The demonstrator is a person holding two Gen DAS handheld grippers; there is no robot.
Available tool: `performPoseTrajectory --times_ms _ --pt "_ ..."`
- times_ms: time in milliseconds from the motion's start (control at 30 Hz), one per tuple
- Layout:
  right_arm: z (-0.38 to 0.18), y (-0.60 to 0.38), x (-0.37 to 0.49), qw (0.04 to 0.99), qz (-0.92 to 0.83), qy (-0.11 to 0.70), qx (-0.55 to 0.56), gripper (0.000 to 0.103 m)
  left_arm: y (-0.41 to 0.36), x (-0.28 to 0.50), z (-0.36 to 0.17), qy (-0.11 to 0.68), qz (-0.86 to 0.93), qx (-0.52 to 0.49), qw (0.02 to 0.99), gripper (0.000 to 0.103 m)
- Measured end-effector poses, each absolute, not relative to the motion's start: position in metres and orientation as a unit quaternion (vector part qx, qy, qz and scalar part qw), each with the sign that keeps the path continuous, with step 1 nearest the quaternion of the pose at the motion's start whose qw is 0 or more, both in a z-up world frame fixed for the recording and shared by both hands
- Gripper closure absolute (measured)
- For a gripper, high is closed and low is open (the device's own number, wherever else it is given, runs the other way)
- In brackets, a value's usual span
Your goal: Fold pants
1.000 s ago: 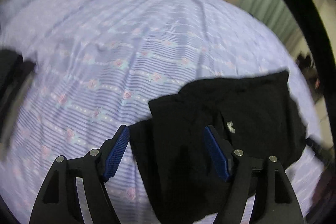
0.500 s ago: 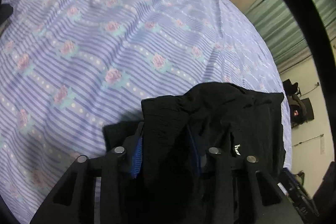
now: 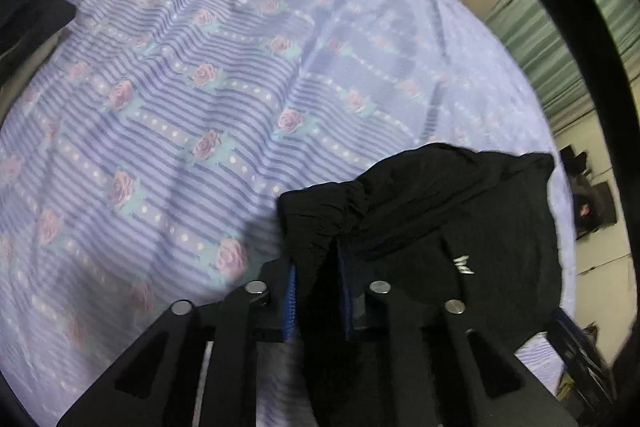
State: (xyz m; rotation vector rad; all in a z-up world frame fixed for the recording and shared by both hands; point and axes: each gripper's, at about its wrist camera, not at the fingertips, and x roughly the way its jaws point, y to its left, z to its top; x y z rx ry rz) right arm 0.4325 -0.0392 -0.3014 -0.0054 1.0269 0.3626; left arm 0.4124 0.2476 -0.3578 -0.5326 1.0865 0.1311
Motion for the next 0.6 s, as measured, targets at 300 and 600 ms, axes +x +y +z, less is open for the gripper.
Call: performPoseTrajectory --times_ms 300,600 --pt "-0.282 -0.083 0.407 0.883 0.131 0.451 -0.025 0.035 0.188 0.404 -0.280 0.462 0.146 -0.019 0.875 0.021" --pt "-0.286 -0.230 0.398 0.881 0.032 0.472 0.016 0.035 -0.017 0.385 -0.271 0.395 -0.162 0.182 0.886 0.021"
